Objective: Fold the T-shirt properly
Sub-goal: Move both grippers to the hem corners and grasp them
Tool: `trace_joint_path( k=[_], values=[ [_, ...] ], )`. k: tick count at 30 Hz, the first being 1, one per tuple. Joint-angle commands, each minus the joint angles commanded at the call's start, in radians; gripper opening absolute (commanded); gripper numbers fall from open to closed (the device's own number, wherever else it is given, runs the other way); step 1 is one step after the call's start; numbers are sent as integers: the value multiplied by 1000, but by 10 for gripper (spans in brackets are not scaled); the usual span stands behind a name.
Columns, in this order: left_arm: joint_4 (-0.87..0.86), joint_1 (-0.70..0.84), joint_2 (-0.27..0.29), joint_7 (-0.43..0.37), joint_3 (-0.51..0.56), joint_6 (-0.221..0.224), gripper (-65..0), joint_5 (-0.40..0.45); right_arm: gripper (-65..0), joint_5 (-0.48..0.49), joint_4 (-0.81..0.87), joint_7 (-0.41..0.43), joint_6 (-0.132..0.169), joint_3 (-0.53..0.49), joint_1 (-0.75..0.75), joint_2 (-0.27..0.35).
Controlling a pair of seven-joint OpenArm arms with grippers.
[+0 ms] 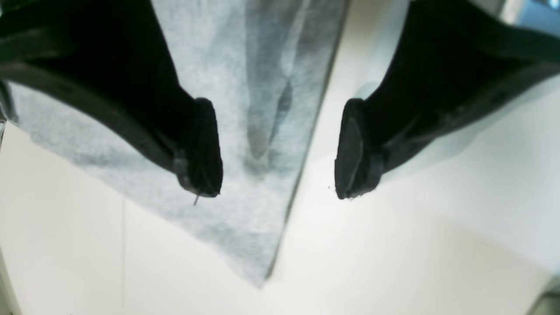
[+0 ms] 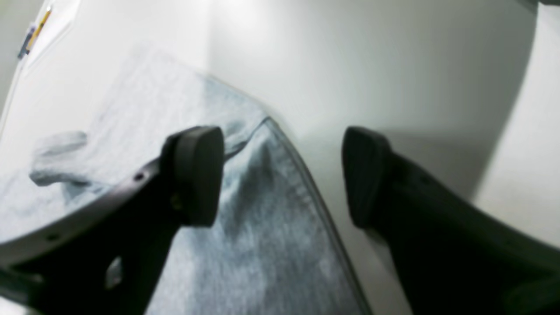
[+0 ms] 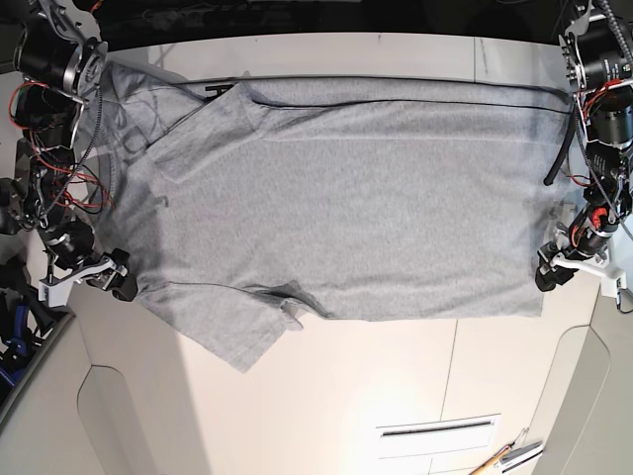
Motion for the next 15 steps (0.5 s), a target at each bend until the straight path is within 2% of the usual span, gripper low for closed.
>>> trace_joint_path(
  k=[6,8,10,15],
  values=[
    [0,-39,25,11,1,0,-212,18,-228,0,0,-3,8,-10,0,-36],
    [0,-41,35,12,1,1,-212,45,-228,0,0,-3,8,-38,0,-41],
    [0,-41,44,12,1,14,-212,50,-228,0,0,-3,8,-78,0,-41],
    [0,-41,46,11,1,14,-213,56,-228,0,0,-3,8,-179,0,-41]
  ],
)
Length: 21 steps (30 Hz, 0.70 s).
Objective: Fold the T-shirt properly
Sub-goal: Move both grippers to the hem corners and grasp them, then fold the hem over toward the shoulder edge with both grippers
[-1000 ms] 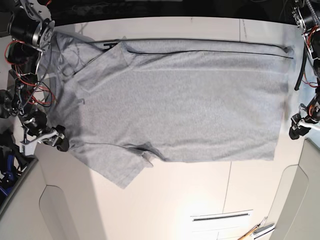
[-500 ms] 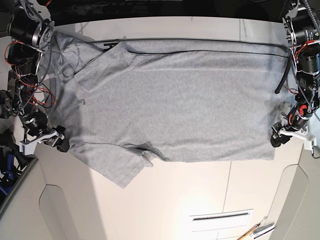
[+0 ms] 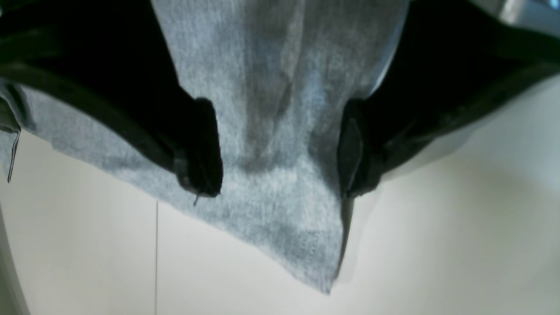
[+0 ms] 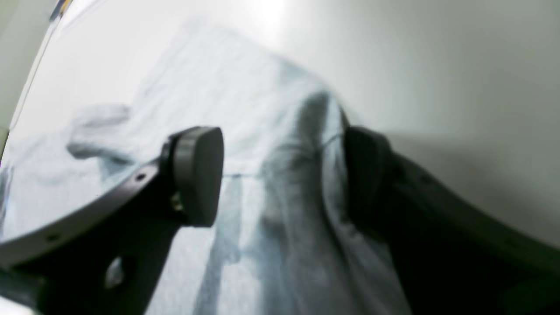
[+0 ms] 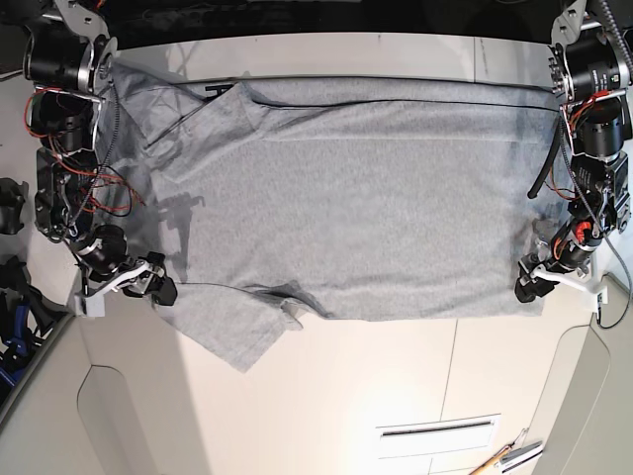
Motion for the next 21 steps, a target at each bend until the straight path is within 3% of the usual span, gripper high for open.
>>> trace_joint_path(
  k=[4,7,11,14,18,19,21],
  values=[
    [0,-3,0,0,0,2,-214,0,-228,3,0,0,0,-45,0,0],
    [0,-14,0,0,0,59,-216,19,-228,3,0,0,0,-46,0,1],
    [0,-17,0,9,0,67,-226,29,-249,-11,0,-1,0,-46,2,0],
    [0,-16,0,23,0,66,-423,29,-400,-36,1,0,3,-46,2,1],
    [0,-19,-1,24,0,61,-627,28,-613,-39,1,0,8,-46,2,1],
    [0,-19,0,23,0,58,-650,28,-650,-38,1,0,8,-46,2,1],
    [0,-20,0,23,0,36,-650,27,-650,-37,7,0,8,-46,2,3]
  ],
)
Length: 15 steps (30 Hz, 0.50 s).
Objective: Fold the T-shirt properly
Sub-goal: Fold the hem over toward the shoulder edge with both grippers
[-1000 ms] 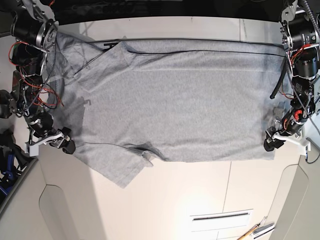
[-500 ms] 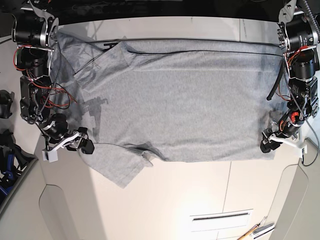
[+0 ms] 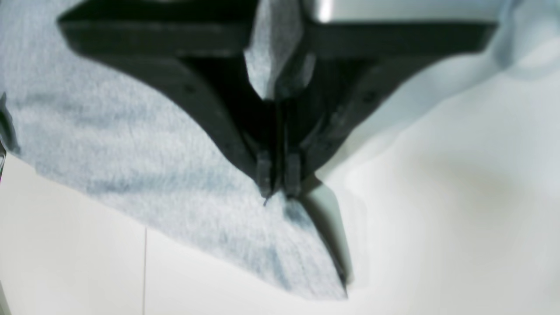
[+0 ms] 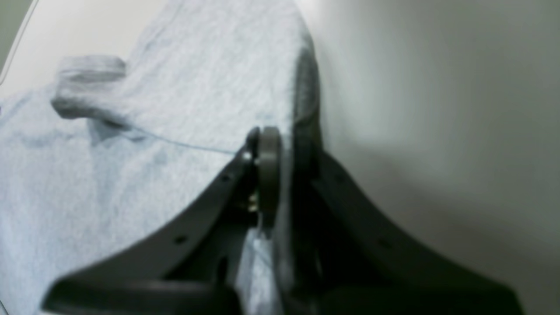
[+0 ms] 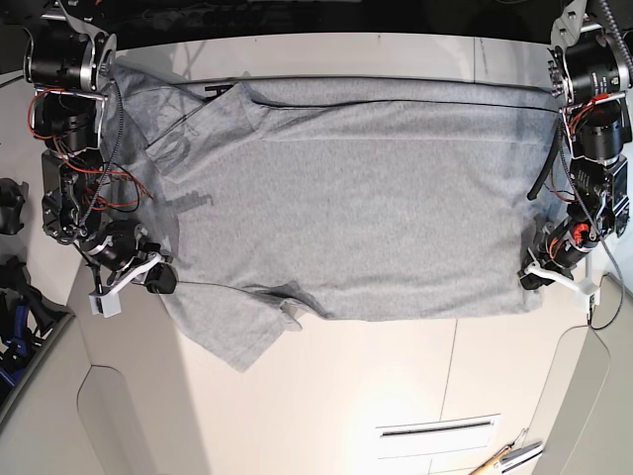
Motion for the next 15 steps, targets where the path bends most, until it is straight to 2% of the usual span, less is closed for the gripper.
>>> trace_joint_path(
  k=[3,6,10,15],
  values=[
    [3,-5,-9,16,0,-47,-650,-35,-650,2,35,-5,0,1,0,3],
    [39,-6,-34,69,0,-50,-650,-106,-650,2,99,-61,2,1,-2,10],
    [138,0,-59,159,0,-50,-650,-111,-650,5,191,-143,3,1,-9,32],
    [183,7,-85,210,0,-50,-650,-116,-650,138,257,-231,9,1,-25,91]
  ],
)
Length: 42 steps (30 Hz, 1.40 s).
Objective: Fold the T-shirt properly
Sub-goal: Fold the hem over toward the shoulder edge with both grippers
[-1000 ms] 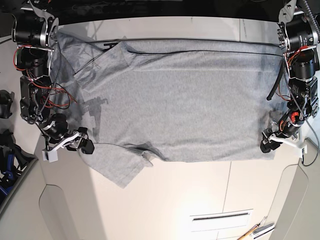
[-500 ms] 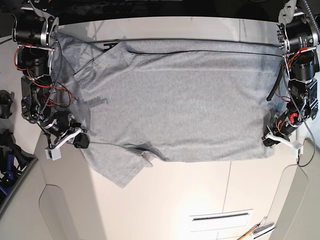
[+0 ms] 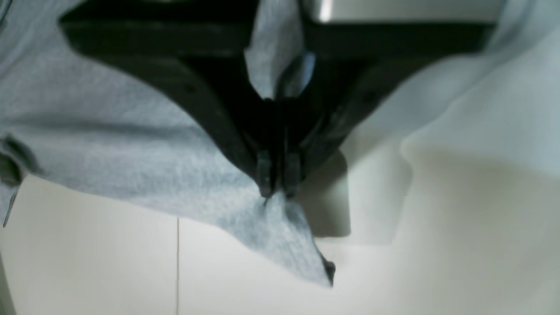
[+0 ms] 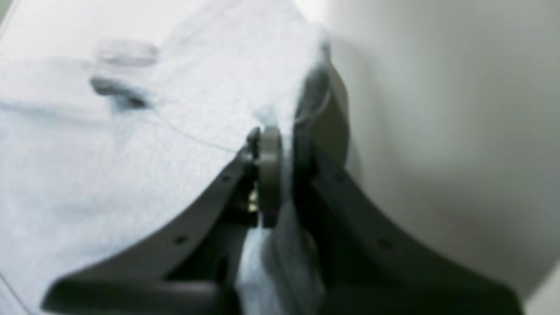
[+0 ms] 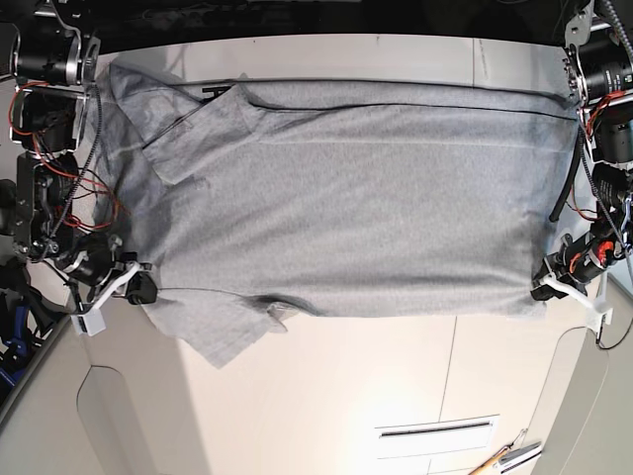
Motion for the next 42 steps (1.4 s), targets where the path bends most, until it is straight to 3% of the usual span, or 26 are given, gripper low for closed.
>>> trace_joint_path(
  k=[6,11,17,25,26,29,31,37,42],
  values=[
    [20,43,-46,49,0,0,-650,-88,-650,78,146,-10,10,3,-122,46],
    [169,142,-66,148,0,0,-650,-165,-650,73,272,-10,9,29,-225,59],
    [352,290,-107,157,-1,0,-650,-179,-650,35,295,-10,8,39,-299,59],
    [366,352,-109,161,-1,0,-650,-179,-650,-5,285,-6,-10,39,-349,58],
    [366,352,-109,161,-1,0,-650,-178,-636,-19,284,-3,-11,39,-349,58],
    [366,352,-109,160,-1,0,-650,-179,-427,-39,283,-2,-11,39,-349,58],
    [366,352,-109,160,-1,0,-650,-179,-360,-39,284,-3,-12,41,-346,59],
    [366,352,-109,161,-1,0,-650,-179,-359,87,298,38,-17,151,-338,58],
    [366,352,-109,160,-1,0,-650,-179,-359,89,296,66,-18,213,-288,32]
  ],
)
